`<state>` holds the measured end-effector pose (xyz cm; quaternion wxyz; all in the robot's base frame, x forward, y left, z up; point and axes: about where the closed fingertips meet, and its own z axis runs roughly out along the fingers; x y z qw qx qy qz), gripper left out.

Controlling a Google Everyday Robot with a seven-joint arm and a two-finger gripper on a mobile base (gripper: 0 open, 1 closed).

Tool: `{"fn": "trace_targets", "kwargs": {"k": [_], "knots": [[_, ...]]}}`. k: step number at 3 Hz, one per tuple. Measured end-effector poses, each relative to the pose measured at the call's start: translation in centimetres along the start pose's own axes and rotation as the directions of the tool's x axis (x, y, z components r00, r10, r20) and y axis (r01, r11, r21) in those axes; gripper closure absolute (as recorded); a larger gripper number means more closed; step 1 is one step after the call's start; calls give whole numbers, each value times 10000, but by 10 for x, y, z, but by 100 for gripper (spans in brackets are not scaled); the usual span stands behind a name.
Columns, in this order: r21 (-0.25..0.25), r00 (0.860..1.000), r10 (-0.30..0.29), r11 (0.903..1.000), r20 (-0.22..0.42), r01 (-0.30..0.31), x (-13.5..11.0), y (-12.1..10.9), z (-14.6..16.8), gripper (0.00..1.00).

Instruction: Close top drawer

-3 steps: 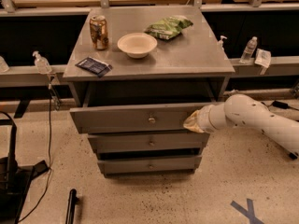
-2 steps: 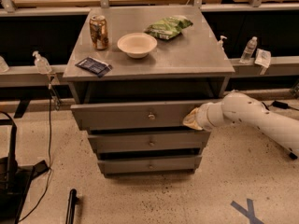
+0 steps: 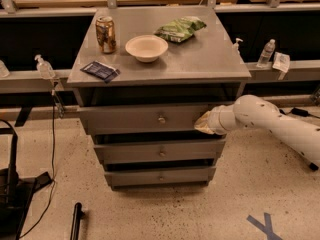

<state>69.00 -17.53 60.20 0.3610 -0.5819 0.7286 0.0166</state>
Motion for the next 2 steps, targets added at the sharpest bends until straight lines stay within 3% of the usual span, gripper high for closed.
{"fn": "trace_targets", "kwargs": {"k": [2], "knots": [[47, 9984, -172, 9998, 544, 170, -11, -7, -6, 100]]}}
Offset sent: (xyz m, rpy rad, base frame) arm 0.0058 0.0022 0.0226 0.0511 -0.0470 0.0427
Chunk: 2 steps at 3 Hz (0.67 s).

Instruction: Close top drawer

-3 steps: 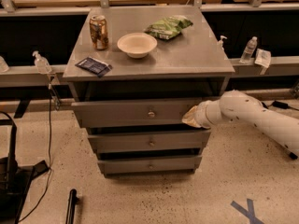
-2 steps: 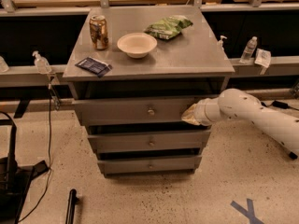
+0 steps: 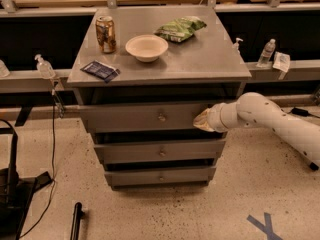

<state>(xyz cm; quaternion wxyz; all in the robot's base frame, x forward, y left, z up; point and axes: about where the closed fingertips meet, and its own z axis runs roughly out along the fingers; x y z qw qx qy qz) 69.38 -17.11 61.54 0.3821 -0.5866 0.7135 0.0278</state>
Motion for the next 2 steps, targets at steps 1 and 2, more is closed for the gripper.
{"fn": "trace_targets", "kwargs": {"k": [1, 2], "knots": [[17, 9997, -171, 9999, 190, 170, -7, 5, -12, 100], [-479, 9999, -26, 9988, 154, 33, -17, 28, -31, 100]]}}
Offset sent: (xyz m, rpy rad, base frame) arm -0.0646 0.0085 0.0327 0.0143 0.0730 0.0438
